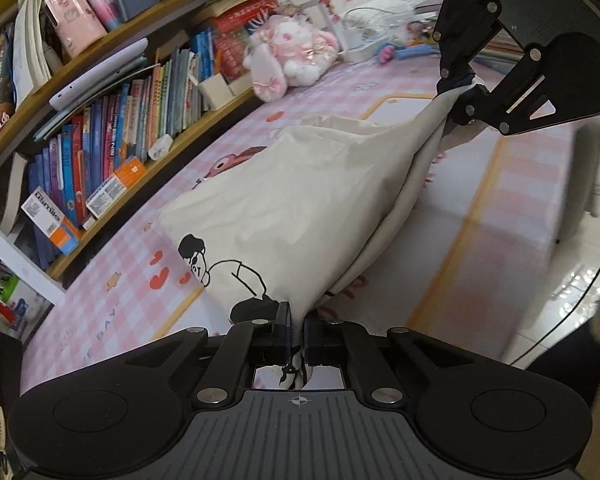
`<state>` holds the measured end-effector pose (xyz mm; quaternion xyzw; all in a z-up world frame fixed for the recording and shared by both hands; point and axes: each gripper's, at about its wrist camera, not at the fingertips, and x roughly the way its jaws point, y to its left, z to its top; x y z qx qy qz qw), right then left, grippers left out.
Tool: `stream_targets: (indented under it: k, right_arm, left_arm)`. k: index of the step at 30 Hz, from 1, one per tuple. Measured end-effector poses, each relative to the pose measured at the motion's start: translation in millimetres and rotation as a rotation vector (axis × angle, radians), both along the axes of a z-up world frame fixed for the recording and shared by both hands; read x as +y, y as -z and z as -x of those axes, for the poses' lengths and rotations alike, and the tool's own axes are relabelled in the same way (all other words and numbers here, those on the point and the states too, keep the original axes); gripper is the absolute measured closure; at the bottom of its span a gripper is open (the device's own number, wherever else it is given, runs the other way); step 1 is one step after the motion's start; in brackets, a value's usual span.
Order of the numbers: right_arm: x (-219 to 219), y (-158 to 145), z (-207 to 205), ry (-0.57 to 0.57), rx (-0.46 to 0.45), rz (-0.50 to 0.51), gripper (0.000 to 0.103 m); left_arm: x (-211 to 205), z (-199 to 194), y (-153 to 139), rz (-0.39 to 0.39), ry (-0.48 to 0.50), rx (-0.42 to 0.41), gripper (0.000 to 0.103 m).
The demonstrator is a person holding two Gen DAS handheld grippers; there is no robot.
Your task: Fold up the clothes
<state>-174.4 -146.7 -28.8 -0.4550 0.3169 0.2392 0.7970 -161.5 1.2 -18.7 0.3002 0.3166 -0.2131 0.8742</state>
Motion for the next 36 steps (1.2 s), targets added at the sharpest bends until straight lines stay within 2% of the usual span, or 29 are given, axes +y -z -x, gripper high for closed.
stream_targets:
  k: [9,13,20,23,29,36]
  right_arm:
    - [7,-23,44,0.073,0.067,-0.063,0.097]
    - [5,-40,37,0.080,0.040,-0.092,0.097]
    - [1,-70,18,0.085,-0.019,-0.142,0.097]
    - [-1,-83,11,0.087,-0.045,-0.163,0.097]
    - [-8,-97,-24,0.080,-0.057,-0.214,0.097]
    - [-23,-92,-71,0.027,-0.033,-0.242,0.097]
  left_arm:
    - [11,35,-19,0.025,0.068,0.020,0.099]
    - [17,31,-32,0.058,0.050,0.000,0.099]
    - [26,-8,-69,0.168,-0.047,-0.084,0.099]
    - [24,-27,-77,0.184,-0.089,-0.113,0.098]
    - [13,-64,-80,0.166,-0.140,-0.126,0.098]
    - [-3,-107,-75,0.138,-0.200,-0.091,0.098]
